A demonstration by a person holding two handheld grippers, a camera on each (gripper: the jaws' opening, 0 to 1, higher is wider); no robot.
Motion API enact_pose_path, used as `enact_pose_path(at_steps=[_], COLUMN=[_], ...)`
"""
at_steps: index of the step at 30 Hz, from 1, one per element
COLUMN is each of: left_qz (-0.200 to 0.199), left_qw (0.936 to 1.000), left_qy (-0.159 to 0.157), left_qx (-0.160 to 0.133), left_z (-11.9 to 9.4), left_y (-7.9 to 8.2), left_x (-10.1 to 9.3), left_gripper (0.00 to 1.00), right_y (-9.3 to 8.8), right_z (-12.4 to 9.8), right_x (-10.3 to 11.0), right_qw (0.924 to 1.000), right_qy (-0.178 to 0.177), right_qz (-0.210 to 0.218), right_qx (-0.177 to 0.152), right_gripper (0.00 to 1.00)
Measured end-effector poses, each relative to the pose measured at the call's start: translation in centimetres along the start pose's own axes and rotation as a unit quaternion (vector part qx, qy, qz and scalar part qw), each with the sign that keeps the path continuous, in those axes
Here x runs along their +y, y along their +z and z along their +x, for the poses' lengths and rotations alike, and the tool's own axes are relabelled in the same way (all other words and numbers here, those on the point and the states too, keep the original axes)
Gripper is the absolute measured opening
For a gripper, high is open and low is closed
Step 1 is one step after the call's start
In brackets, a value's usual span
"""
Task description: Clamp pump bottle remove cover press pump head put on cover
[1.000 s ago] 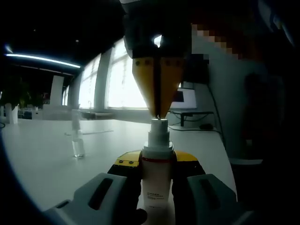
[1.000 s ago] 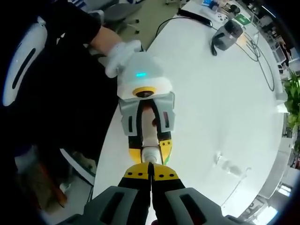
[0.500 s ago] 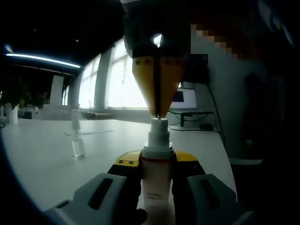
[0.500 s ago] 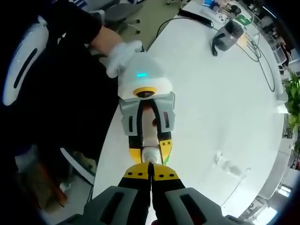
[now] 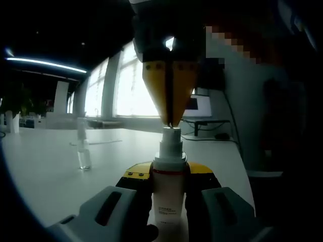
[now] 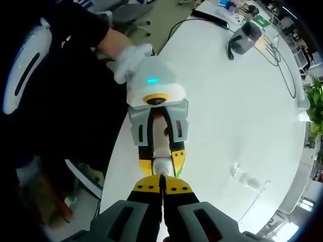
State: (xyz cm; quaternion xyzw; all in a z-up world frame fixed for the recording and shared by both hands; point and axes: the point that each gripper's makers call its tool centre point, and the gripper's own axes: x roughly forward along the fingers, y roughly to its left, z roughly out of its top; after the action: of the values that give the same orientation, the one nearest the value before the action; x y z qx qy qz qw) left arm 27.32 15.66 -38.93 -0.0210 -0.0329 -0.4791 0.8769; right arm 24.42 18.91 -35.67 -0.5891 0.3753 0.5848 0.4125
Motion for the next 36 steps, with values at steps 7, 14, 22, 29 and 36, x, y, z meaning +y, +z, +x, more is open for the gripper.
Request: enact_pose_path(at_steps=[7, 14, 22, 29, 36], left_qz=[0.0, 0.001, 0.0, 0.0, 0.0], left_qw=[1.0, 1.0, 1.0, 1.0, 1.0], left_qy=[0.0, 0.001, 0.0, 0.0, 0.0], left_qx=[0.0, 0.0, 0.0, 0.0, 0.0], left_z=[-0.01, 0.0, 0.0, 0.02, 0.06], left_y=[0.02, -0.04, -0.05, -0.03, -0.01], left_x=[-0.09, 0.1, 0.12, 0.05, -0.03], left_gripper=[0.15, 0.15, 0.15, 0.15, 0.15], right_y=[0.03, 0.04, 0.06, 0.07, 0.0], right_z=[0.01, 0.02, 0.05, 0.09, 0.23], right_x=[0.0, -0.02, -0.05, -0.06, -0.08], right_qw=[1.0, 1.0, 1.0, 1.0, 0.9999], right_qy=[0.0, -0.002, 0.001, 0.005, 0.007], right_qz=[-0.002, -0.003, -0.002, -0.003, 0.004], right_qx=[0.001, 0.002, 0.003, 0.006, 0.01], right_gripper=[0.0, 0.0, 0.0, 0.0, 0.0])
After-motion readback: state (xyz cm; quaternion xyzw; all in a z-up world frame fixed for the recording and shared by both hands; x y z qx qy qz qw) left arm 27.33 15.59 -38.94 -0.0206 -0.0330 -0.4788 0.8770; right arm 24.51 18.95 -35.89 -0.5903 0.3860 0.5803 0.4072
